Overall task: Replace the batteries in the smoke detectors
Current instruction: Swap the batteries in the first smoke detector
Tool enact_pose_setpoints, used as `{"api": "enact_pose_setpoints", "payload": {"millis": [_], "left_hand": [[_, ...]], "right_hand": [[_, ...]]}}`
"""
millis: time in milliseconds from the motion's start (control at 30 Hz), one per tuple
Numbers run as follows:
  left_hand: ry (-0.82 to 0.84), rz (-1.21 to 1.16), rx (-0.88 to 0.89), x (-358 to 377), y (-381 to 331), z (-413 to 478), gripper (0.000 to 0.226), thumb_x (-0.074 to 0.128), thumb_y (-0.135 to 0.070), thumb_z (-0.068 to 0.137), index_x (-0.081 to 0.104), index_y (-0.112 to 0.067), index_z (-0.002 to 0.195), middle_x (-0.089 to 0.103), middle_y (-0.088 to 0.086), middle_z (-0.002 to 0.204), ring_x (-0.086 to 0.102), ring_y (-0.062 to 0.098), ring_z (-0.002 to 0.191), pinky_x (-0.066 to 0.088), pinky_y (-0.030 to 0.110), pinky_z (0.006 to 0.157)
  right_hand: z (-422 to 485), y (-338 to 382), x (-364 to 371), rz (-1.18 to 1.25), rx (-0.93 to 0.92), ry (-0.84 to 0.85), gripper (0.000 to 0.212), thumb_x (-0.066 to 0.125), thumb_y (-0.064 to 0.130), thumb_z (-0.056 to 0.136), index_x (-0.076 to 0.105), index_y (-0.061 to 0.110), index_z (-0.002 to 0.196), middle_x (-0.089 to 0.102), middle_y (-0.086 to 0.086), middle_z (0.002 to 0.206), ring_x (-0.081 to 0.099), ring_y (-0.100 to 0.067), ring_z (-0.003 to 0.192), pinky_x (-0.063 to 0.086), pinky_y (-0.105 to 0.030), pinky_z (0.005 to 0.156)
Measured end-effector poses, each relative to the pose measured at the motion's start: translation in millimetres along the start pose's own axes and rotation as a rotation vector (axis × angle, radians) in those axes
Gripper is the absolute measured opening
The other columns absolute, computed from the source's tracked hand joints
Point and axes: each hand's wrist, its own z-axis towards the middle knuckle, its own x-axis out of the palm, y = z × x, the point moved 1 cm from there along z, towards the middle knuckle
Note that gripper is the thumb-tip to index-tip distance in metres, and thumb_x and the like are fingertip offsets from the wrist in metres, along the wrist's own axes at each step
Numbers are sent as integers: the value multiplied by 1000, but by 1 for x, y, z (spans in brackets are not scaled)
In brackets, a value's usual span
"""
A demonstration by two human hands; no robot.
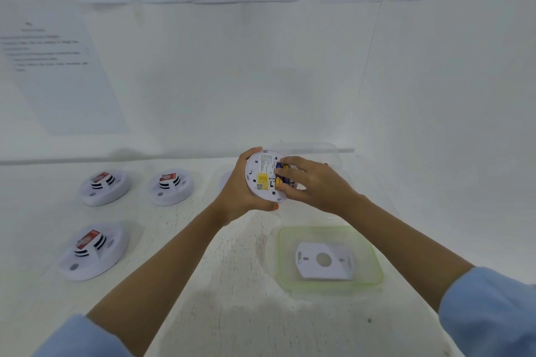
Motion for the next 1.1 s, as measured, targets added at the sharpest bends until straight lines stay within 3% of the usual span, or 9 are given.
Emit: {"api": "enact_pose_setpoints", "payload": {"millis": [100, 167, 267, 500, 667, 833, 933, 1000, 1100], "left_hand": [[-20, 17, 0, -1, 5, 1, 102, 80, 2, 46, 29, -20, 132, 49, -7, 120, 56, 7, 105, 54, 21, 72], [-38, 29, 1, -3, 7, 1, 104, 82, -2, 45, 29, -21, 133, 49, -8, 121, 55, 10, 108, 55, 22, 75], [-45, 62, 5, -4, 9, 3, 108, 85, -11, 42, 29, -22, 133, 49, -10, 122, 54, 9, 111, 55, 24, 79], [-57, 85, 13, -11, 9, 6, 107, 84, -7, 45, 28, -23, 135, 50, -10, 124, 54, 5, 112, 54, 23, 80], [-50, 70, 27, -11, 9, 7, 104, 81, 0, 47, 27, -23, 133, 47, -10, 124, 55, 0, 109, 53, 18, 74], [-73, 93, 47, -19, 12, 5, 105, 81, -1, 46, 26, -18, 134, 45, -8, 126, 52, -6, 109, 52, 16, 77], [-103, 86, 41, -26, 14, 3, 105, 81, -1, 45, 26, -21, 133, 44, -11, 126, 49, -11, 109, 52, 16, 79], [-116, 84, 48, -30, 14, 2, 105, 81, -1, 45, 26, -21, 133, 44, -13, 125, 49, -14, 107, 51, 14, 80], [-121, 89, 50, -32, 15, 2, 107, 81, -2, 45, 25, -20, 134, 43, -14, 127, 48, -13, 110, 51, 16, 84]], "right_hand": [[-1, -5, 1, 89, 97, 80, 44, 49, 47, 83, 68, 17, 108, 64, -5, 113, 64, -23, 94, 41, -21, 68], [0, -6, 3, 118, 116, 83, 47, 55, 50, 79, 68, 17, 109, 64, -4, 111, 61, -23, 94, 39, -23, 73], [4, -3, 2, 180, 155, 70, 42, 70, 37, 76, 68, 12, 110, 65, -6, 112, 58, -24, 99, 36, -24, 82], [13, -2, 0, 302, 253, 74, 43, 76, 29, 74, 66, 16, 114, 60, 0, 124, 47, -14, 116, 23, 2, 85], [21, -1, 0, 387, 271, 104, 43, 80, 26, 69, 65, 20, 109, 62, 1, 110, 47, -15, 103, 33, -15, 85], [26, -12, -3, 602, 422, 5, 44, 84, 11, 60, 60, 23, 95, 55, 4, 96, 47, 1, 76, 37, -10, 68], [23, -25, -1, 581, 569, 204, 39, 85, 8, 59, 57, 20, 83, 57, 0, 88, 51, -7, 65, 42, -20, 63], [18, -28, 6, 593, 613, 358, 34, 85, 8, 59, 58, 18, 77, 59, 1, 75, 53, 0, 52, 45, -25, 65], [14, -28, 19, 577, 611, 424, 27, 83, 5, 63, 59, 13, 73, 63, -6, 77, 57, -5, 58, 51, -34, 73]]}}
